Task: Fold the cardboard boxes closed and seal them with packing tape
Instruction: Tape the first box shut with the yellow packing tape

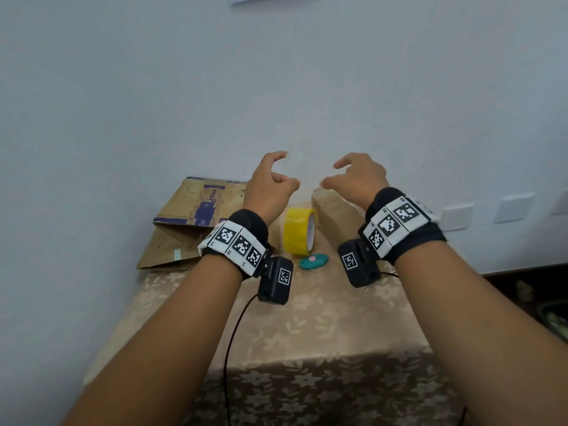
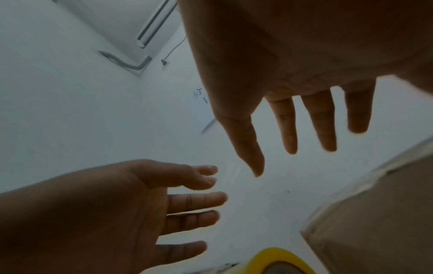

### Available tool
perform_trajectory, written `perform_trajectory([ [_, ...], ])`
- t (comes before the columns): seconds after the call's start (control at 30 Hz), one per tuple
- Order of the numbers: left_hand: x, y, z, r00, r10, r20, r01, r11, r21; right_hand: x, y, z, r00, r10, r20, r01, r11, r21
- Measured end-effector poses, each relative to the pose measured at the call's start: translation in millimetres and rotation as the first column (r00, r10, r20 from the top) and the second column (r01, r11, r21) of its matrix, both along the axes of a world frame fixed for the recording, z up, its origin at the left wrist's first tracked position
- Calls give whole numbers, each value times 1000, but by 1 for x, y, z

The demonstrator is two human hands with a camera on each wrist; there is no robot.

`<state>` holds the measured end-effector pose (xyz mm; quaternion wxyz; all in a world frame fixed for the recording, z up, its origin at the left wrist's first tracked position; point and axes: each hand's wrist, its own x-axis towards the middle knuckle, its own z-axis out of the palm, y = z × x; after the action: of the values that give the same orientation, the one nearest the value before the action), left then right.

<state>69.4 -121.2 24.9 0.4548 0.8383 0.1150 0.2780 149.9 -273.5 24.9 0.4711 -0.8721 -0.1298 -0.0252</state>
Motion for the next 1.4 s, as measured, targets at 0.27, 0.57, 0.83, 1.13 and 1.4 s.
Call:
perform_trajectory([
  [0.27,15,0,-3,1000,2,5,-2,1000,31,13,-8,-12,988,-23,-152,-52,882,-469],
  [0.57,14,-8,6,987,11,162,6,994,-109,11,-18,-13,994,-33,-100,-19,881,-473],
  [0.83,11,-21,35,907,-2,421,119,961,-251,7,-30,6,998,-12,68,6,996,92],
  [1.13,7,-35,38,957,-121,263,189,949,-251,-5,-18,-7,990,-13,141,-12,984,176],
  [1.4,4,-30,42,951,-113,289,184,954,-235,1,-21,2,951,-94,294,20,970,244],
])
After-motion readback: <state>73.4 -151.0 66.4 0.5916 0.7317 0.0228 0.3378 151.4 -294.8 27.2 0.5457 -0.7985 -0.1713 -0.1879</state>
